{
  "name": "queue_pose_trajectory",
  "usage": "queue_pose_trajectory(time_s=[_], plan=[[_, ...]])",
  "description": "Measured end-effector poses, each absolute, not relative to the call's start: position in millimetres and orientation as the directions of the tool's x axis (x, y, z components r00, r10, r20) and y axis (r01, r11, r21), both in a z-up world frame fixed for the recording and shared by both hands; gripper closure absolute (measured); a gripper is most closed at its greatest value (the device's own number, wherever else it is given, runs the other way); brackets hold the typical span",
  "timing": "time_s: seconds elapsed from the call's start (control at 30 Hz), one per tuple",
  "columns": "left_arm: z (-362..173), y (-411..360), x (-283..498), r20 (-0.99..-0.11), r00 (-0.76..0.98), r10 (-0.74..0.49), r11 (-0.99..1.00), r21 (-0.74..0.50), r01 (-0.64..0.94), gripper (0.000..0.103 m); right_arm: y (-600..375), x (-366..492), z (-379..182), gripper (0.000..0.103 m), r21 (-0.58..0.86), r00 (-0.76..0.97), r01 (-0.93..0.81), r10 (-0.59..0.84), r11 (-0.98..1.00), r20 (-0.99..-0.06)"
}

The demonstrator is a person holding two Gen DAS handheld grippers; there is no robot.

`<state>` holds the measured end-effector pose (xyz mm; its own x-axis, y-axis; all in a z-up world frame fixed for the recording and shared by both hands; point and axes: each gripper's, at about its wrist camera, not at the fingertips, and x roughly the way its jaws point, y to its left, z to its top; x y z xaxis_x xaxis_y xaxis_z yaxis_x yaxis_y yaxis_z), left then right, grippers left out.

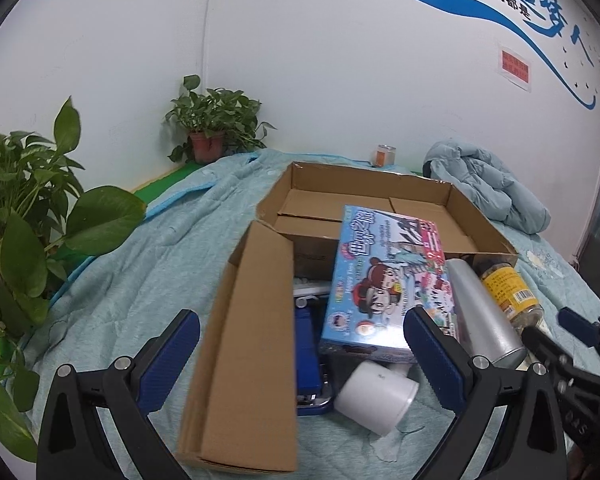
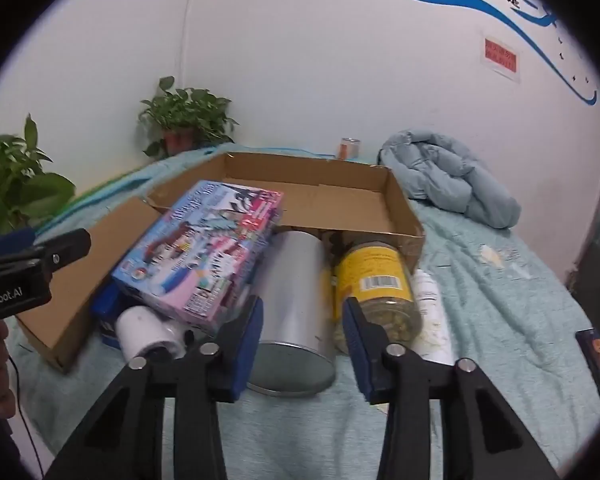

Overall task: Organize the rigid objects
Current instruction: 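Grasp the long cardboard divider insert with both grippers and lift it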

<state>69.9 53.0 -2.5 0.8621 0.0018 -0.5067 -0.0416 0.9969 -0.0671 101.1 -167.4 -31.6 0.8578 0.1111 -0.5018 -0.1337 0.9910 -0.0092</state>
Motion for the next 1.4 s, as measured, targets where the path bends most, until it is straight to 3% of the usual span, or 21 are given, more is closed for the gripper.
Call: queue_pose_trajectory(time_s=[0.03, 0.07, 0.27, 0.4, 0.5, 0.63, 0.7, 0.8, 0.93, 1.13, 1.4], plan=[[-2.5, 59.9, 68.7, -0.508, 0.861, -0.002, 0.996, -0.076, -0.043, 0.0, -164.5, 101.6, -30.8, 0.012, 0.0, 0.859, -0.15, 0.13, 0.989, -0.496], [-2.8, 68.7, 67.4, -0.511, 0.86, -0.005, 0.995, -0.088, -0.046, 0.0, -160.9, 100.5, -29.6, 0.004, 0.0, 0.865, -0.162, 0.143, 0.987, -0.481], [-18.5, 126.6, 67.8, -0.59, 0.805, -0.064, 0.979, -0.194, -0.064, 0.0, -120.3, 87.7, -25.5, 0.003, -0.019, 0.844, -0.313, 0.27, 0.949, -0.463], [-42.1, 159.8, 71.1, -0.647, 0.741, -0.18, 0.945, -0.324, -0.053, 0.001, -89.7, 92.5, -27.2, 0.001, 0.082, 0.711, -0.482, 0.444, 0.872, -0.545], [-57.8, 173.9, 73.6, -0.652, 0.697, -0.297, 0.901, -0.433, -0.021, 0.002, -69.8, 94.3, -31.5, 0.001, 0.099, 0.64, -0.536, 0.479, 0.839, -0.601], [-70.9, 173.4, 73.0, -0.617, 0.636, -0.463, 0.833, -0.548, 0.075, 0.023, -50.8, 93.8, -33.8, 0.001, 0.087, 0.582, -0.58, 0.487, 0.81, -0.652], [-70.2, 167.4, 68.6, -0.599, 0.62, -0.507, 0.824, -0.549, 0.143, 0.028, -49.8, 91.8, -27.2, 0.001, 0.088, 0.591, -0.586, 0.499, 0.806, -0.634], [-64.7, 172.9, 61.0, -0.566, 0.637, -0.523, 0.814, -0.554, 0.176, 0.026, -52.7, 98.5, -23.1, 0.001, 0.047, 0.627, -0.573, 0.475, 0.818, -0.618], [-67.9, 216.6, 58.5, -0.545, 0.694, -0.47, 0.787, -0.615, 0.05, 0.022, -55.7, 111.6, -6.9, 0.001, 0.082, 0.649, -0.538, 0.475, 0.839, -0.595], [-104.6, 238.9, 79.0, -0.657, 0.589, -0.472, 0.764, -0.638, -0.099, 0.025, -27.2, 118.5, 4.6, 0.001, 0.148, 0.608, -0.583, 0.55, 0.799, -0.572], [-118.8, 219.7, 88.2, -0.709, 0.525, -0.471, 0.803, -0.591, -0.077, 0.056, 16.7, 116.7, -19.1, 0.005, 0.089, 0.507, -0.612, 0.477, 0.785, -0.718]])
